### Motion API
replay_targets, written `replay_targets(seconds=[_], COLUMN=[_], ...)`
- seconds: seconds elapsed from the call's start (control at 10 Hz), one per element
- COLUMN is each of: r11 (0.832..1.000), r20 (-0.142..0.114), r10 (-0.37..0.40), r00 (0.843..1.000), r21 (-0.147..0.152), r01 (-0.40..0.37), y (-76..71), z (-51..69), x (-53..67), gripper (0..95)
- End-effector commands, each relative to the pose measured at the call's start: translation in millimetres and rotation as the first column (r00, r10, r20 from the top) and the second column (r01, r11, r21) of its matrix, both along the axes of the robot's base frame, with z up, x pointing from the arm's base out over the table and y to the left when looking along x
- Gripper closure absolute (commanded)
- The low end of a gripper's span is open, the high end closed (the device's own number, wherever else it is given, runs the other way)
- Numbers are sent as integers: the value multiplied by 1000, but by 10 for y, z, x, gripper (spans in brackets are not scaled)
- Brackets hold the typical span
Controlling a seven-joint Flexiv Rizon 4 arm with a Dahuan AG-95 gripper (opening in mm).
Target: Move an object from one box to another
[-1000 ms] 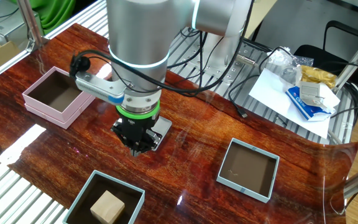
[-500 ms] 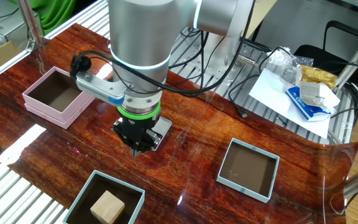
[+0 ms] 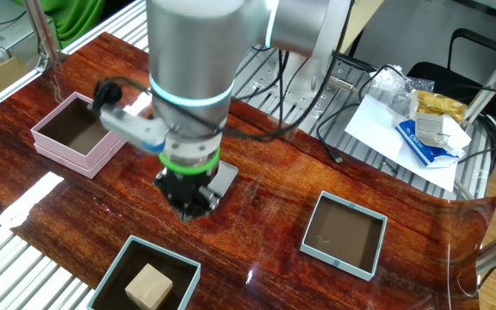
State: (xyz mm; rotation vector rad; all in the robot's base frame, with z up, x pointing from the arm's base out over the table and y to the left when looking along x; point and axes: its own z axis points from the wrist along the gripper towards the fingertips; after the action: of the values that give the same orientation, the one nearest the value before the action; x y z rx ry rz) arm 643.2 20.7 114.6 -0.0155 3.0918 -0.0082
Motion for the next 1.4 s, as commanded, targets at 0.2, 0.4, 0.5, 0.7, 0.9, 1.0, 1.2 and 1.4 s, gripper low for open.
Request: replay_targets(seconds=[0.2, 0.4, 0.5, 0.7, 0.9, 1.0, 1.2, 1.4], r11=[1000, 999, 999, 998, 997, 997, 997, 996], r20=[-27, -43, -49, -60, -68, -70, -75, -79], r10=[-29, -40, -46, -56, -70, -73, -83, -87], r00=[999, 998, 998, 997, 995, 995, 994, 993], r21=[6, 3, 5, 4, 5, 5, -4, -2], r01=[29, 41, 46, 57, 71, 73, 83, 87], y=[56, 66, 68, 84, 98, 103, 110, 106], z=[23, 41, 39, 27, 5, -7, -64, -119], x=[213, 342, 390, 521, 658, 704, 805, 890], gripper=[950, 950, 950, 950, 950, 950, 950, 950])
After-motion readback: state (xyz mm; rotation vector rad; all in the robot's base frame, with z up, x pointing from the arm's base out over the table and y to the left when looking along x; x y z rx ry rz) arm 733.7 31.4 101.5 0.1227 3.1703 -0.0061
